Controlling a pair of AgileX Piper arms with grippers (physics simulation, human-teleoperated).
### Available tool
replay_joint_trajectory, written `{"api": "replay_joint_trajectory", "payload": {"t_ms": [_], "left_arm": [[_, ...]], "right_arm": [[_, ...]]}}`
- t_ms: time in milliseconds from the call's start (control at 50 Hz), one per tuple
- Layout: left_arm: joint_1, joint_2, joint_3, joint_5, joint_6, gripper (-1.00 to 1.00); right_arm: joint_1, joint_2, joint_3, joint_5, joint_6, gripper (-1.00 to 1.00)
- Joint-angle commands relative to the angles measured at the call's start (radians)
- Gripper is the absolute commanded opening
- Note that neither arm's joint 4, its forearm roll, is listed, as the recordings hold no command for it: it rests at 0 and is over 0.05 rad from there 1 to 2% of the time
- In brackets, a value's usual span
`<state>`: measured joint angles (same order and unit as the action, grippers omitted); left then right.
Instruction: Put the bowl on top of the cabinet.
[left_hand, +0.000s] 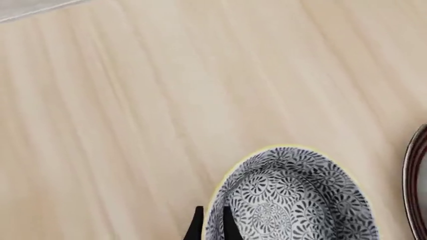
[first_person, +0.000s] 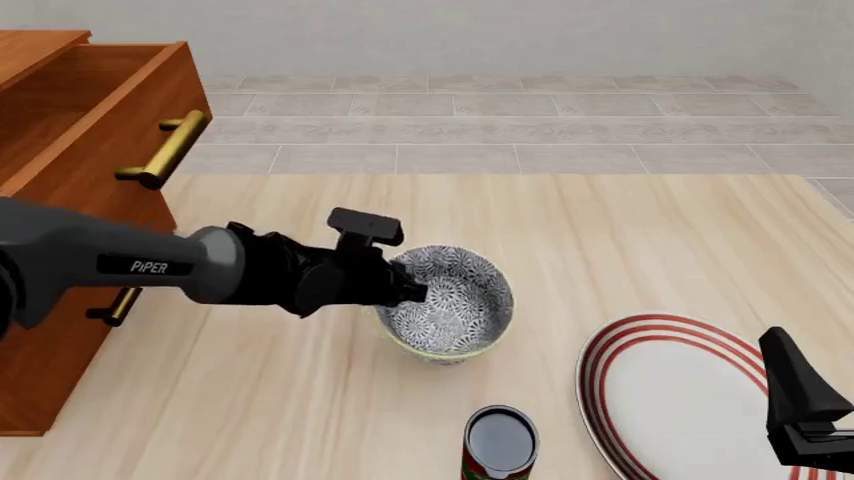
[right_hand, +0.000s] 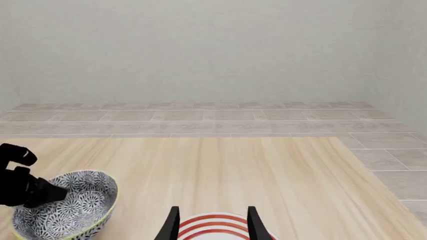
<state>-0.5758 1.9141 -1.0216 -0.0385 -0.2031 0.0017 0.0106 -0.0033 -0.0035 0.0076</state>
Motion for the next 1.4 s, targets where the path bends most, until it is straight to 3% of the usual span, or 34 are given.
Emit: {"api": "replay_joint_trajectory", "payload": {"t_ms": [20, 200, 340, 600, 960, 1400], "left_arm": [[-0.001, -0.122, 0.088, -0.014, 0.046, -1.0], [-0.006, -0.303, 0.139, 0.023, 0.041, -1.0], [0.026, -0.401, 0.161, 0.034, 0.077, -1.0], [0.047, -0.47, 0.162, 0.066, 0.09, -1.0], [-0.018, -0.635, 0.181, 0.124, 0.119, -1.0], [-0.011, -0.882, 0.113, 0.259, 0.142, -1.0]], "right_arm": [[0.0, 0.0, 0.0, 0.0, 0.0, 1.0], [0.0, 0.0, 0.0, 0.0, 0.0, 1.0], [0.0, 0.0, 0.0, 0.0, 0.0, 1.0], [0.0, 0.0, 0.0, 0.0, 0.0, 1.0], [0.0, 0.0, 0.0, 0.0, 0.0, 1.0], [0.0, 0.0, 0.0, 0.0, 0.0, 1.0]]}}
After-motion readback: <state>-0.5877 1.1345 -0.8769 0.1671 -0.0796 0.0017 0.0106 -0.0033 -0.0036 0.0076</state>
